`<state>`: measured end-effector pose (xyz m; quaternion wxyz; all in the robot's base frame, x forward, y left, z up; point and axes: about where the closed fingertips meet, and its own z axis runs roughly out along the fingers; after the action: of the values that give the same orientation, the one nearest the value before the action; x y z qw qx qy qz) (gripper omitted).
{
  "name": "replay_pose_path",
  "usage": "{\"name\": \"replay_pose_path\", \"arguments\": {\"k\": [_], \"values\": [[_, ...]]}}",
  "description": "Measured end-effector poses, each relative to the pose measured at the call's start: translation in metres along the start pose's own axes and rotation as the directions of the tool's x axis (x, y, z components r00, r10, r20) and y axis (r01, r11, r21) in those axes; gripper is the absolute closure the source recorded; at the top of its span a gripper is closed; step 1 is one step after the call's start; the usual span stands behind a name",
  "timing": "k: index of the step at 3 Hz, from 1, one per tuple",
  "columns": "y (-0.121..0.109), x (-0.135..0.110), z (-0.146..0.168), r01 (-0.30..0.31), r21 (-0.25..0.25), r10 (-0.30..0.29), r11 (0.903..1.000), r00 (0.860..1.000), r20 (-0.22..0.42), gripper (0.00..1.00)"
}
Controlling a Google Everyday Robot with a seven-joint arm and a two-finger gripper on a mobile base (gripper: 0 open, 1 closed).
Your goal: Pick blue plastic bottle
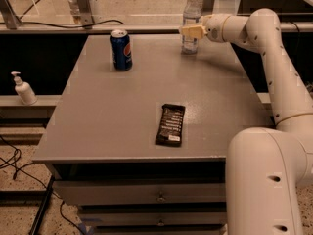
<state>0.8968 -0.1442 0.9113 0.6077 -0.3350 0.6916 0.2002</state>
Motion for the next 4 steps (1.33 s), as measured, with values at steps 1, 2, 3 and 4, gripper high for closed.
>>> {"name": "replay_pose_path", "arguments": {"k": [1, 2, 3, 4], "values": [[-0.006, -0.003, -0.013, 0.005, 0.015, -0.005, 0.9999, 1.000, -0.006, 0.65], [-0.004, -0.018, -0.030, 0.008, 0.017, -0.008, 0.9998, 1.000, 0.004, 0.88], [0.020, -0.046, -0.053, -0.014, -0.027, 0.015, 0.9995, 1.000, 0.023, 1.00], [0.059, -0.078, -0.086, -0.065, -0.082, 0.070, 0.9945, 0.996, 0.053, 1.00]]}}
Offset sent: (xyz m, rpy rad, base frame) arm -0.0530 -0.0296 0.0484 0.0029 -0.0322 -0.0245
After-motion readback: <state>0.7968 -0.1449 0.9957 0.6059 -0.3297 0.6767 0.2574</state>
